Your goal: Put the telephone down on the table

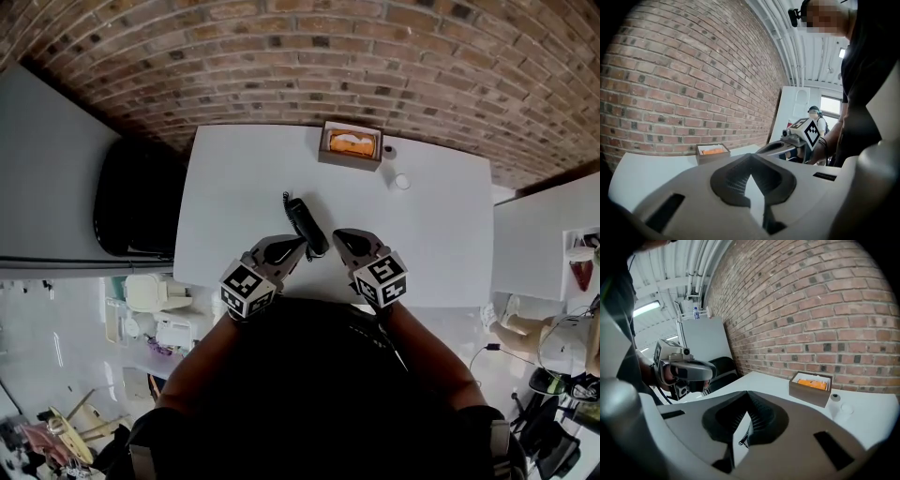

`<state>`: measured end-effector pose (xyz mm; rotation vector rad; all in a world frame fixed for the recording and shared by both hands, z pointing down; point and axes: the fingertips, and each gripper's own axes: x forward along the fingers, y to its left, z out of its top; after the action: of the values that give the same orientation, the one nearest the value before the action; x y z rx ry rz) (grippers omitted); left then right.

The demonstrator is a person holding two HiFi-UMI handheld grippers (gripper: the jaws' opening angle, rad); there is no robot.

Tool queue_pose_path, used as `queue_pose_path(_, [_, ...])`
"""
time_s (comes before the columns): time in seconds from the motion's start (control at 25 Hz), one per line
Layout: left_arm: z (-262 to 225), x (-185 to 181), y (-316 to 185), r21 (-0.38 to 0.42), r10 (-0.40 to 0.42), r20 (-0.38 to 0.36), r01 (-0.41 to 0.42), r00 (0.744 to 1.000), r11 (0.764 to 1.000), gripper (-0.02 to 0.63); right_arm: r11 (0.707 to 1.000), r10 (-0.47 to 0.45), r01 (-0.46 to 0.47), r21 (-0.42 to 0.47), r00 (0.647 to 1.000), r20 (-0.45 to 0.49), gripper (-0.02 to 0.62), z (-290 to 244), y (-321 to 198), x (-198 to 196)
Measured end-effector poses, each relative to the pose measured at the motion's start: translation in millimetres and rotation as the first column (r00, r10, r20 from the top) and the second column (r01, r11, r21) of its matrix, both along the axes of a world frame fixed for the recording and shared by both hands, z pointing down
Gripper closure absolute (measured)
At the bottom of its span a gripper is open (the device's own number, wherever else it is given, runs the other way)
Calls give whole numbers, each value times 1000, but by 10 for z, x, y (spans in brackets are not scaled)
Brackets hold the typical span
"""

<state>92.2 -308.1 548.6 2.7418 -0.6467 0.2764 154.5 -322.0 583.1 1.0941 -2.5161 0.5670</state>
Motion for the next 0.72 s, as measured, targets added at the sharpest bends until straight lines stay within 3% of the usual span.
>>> queue_pose_path(0.16, [-108, 4, 76, 18, -27, 14, 27, 1000, 999, 598, 998, -43, 42, 35, 999, 10, 578, -153, 76, 19])
queue_pose_path(0.28, [-128, -56, 109, 14, -66, 13, 65, 998, 998, 598, 998, -54, 54, 13, 998, 27, 578, -98, 140, -13])
queue_pose_path(0.56, [-251, -298, 421, 36, -69, 0, 69, 998, 997, 598, 999, 12, -14, 34, 998, 63, 578, -309, 316, 49])
queue_pose_path(0.72, [-309, -529, 650, 51, -39, -11, 40, 999, 998, 598, 998, 47, -48, 38, 998, 34, 579, -320, 510, 17])
